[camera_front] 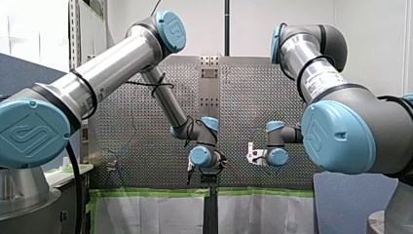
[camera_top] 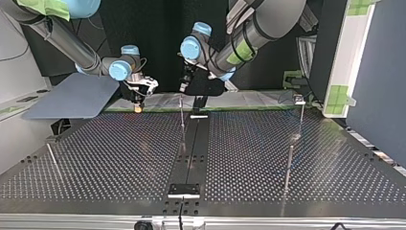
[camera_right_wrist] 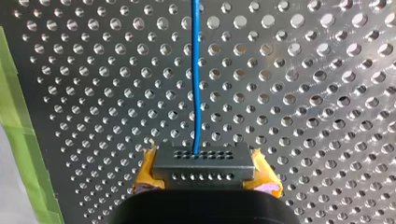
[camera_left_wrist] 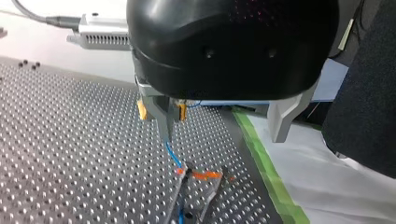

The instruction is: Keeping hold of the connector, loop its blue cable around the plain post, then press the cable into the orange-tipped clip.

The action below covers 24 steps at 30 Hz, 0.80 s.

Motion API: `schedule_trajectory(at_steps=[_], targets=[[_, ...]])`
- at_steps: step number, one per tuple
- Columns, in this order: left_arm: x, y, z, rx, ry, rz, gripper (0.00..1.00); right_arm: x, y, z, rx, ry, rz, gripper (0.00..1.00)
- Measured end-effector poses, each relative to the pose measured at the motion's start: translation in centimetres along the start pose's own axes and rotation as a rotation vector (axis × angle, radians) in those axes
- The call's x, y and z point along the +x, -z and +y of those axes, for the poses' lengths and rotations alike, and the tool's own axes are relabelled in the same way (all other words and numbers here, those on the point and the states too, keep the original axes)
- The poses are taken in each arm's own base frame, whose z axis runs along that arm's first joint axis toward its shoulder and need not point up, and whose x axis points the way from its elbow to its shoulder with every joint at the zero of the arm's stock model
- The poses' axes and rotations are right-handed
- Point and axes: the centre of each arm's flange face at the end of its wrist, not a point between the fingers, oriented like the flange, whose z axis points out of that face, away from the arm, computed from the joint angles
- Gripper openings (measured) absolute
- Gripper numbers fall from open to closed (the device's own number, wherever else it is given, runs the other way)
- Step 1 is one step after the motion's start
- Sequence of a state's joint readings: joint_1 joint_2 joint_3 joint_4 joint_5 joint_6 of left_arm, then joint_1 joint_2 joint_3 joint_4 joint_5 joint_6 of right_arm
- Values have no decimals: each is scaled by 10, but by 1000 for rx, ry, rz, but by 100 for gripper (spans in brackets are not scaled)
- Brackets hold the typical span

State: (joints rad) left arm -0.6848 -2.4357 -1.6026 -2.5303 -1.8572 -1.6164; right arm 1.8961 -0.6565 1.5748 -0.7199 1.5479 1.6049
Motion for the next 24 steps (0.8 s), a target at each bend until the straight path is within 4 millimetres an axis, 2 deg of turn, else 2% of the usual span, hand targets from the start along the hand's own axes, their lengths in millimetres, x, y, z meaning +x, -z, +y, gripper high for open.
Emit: schedule_trajectory(at_steps=[11, 24], targets=[[4, 6, 11, -101, 1, 47, 100, 0, 1, -3, 5, 2, -1, 0], [5, 7, 13, -117, 0, 48, 100, -1, 1, -4, 6, 3, -2, 0]])
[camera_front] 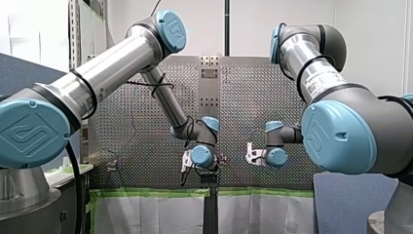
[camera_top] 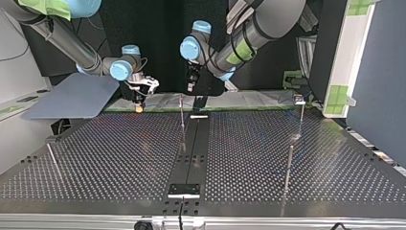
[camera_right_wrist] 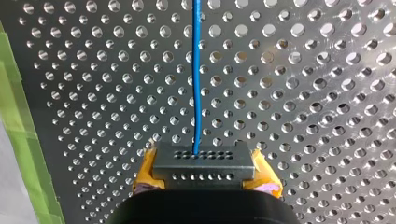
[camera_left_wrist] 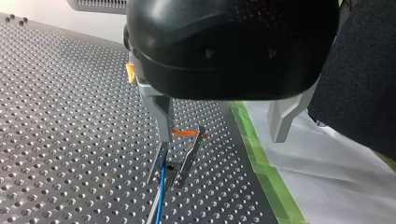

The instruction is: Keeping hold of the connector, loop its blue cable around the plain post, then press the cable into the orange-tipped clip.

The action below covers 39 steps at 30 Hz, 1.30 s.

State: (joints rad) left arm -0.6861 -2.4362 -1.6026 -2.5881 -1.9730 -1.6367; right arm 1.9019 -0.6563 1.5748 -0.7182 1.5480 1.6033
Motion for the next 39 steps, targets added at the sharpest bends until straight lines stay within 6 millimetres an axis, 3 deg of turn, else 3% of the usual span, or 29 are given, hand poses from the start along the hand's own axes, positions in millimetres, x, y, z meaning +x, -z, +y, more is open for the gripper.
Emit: schedule_trajectory(at_steps=[7, 18, 39], targets=[[0, 6, -1, 1, -16, 24, 100, 0, 0, 0, 0, 0, 0, 0], [-24, 43, -9, 91, 57, -27, 100, 0, 0, -2, 2, 0, -1, 0], [-68, 96, 39, 29, 242, -138, 100, -1, 1, -5, 7, -2, -3, 0]])
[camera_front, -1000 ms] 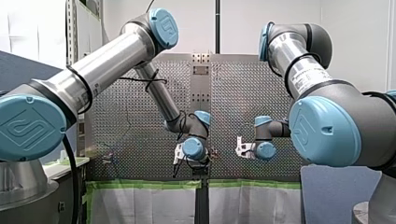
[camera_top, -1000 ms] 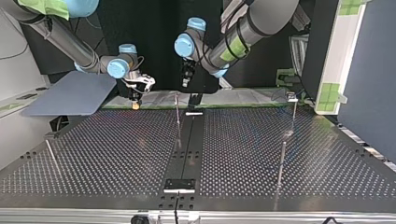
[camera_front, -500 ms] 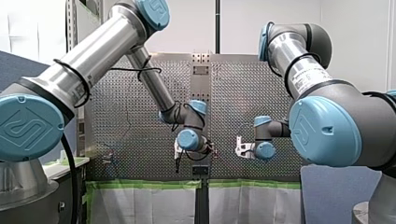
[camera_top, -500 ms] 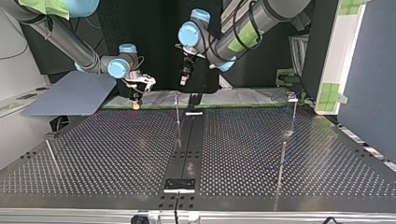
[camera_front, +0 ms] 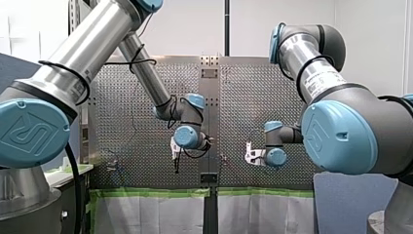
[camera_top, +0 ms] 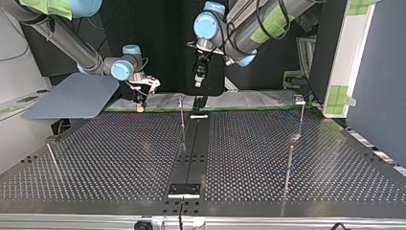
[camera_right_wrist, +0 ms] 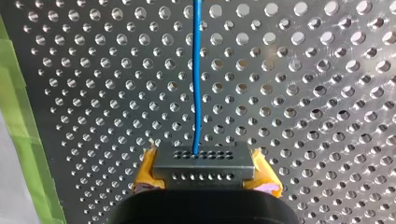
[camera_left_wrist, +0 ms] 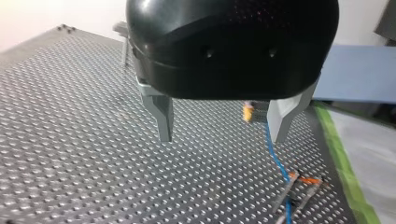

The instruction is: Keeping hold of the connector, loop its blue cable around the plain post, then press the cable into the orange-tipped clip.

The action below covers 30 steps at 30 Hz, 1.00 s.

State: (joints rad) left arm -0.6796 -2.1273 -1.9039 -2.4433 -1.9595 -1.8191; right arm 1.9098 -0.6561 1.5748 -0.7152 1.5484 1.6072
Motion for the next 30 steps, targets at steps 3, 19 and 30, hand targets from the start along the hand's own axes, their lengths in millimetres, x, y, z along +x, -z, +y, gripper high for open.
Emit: schedule_trajectory(at_steps=[3, 19, 30], targets=[[-6, 8, 2, 11, 22, -13, 100, 0, 0, 0, 0, 0, -1, 0], [-30, 67, 21, 19, 42, -20, 100, 0, 0, 1, -3, -6, -5, 0], [-40, 109, 36, 16, 40, -23, 100, 4, 1, 7, -17, -9, -13, 0]])
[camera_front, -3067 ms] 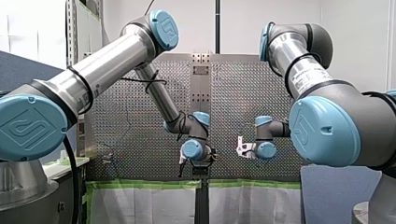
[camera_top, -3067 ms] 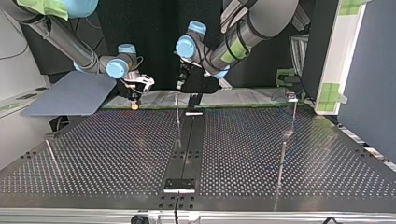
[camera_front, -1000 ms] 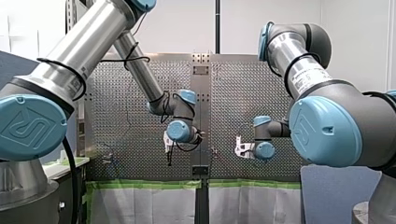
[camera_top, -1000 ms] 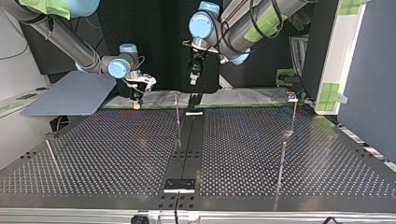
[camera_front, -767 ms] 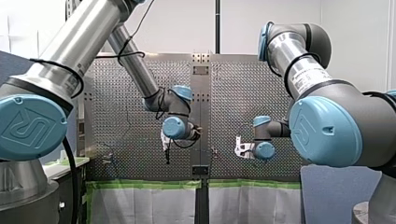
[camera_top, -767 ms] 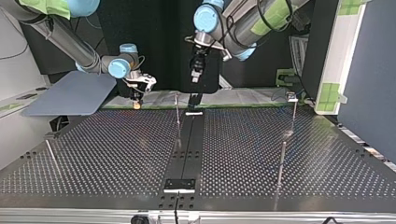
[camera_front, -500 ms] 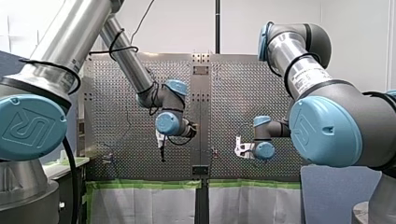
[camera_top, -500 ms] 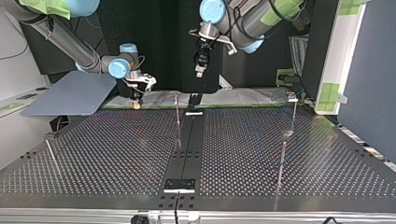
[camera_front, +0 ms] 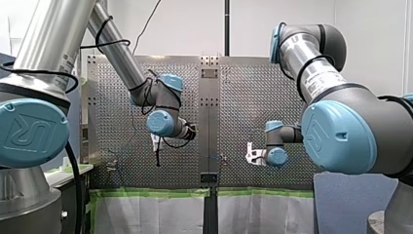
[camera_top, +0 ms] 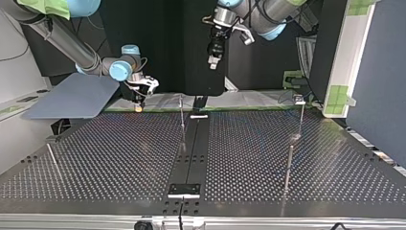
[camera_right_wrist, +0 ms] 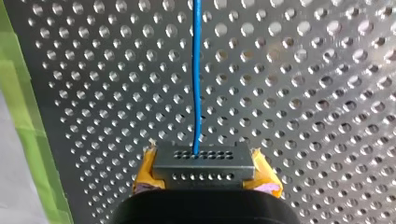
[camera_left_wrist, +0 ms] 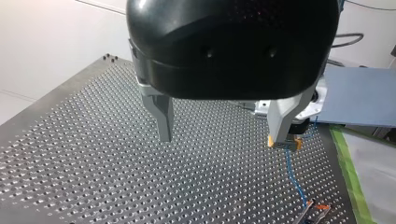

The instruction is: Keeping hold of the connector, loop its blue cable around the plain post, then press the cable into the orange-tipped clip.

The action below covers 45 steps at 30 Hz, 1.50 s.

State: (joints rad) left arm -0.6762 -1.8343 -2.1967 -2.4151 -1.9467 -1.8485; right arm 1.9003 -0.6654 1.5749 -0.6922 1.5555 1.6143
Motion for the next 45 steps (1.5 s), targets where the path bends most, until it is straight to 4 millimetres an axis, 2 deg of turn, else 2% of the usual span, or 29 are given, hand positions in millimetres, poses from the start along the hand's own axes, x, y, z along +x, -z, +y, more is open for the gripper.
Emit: schedule_trajectory(at_steps=[10, 20, 26, 29, 33, 45], targets=[[-8, 38, 16, -6, -2, -19, 100, 43, 12, 8, -17, -26, 18, 0], [-19, 66, 30, 48, 68, -90, 100, 98, 27, 10, -21, -32, 22, 0], [-2, 74, 36, 89, 58, -71, 100, 125, 35, 12, -25, -32, 40, 0], [1, 73, 36, 106, 44, -82, 100, 140, 39, 13, -25, -32, 60, 0], [0, 72, 35, 114, 38, -97, 100, 148, 41, 13, -25, -32, 71, 0], [0, 71, 35, 116, 36, -100, 100, 149, 41, 13, -25, -32, 74, 0]])
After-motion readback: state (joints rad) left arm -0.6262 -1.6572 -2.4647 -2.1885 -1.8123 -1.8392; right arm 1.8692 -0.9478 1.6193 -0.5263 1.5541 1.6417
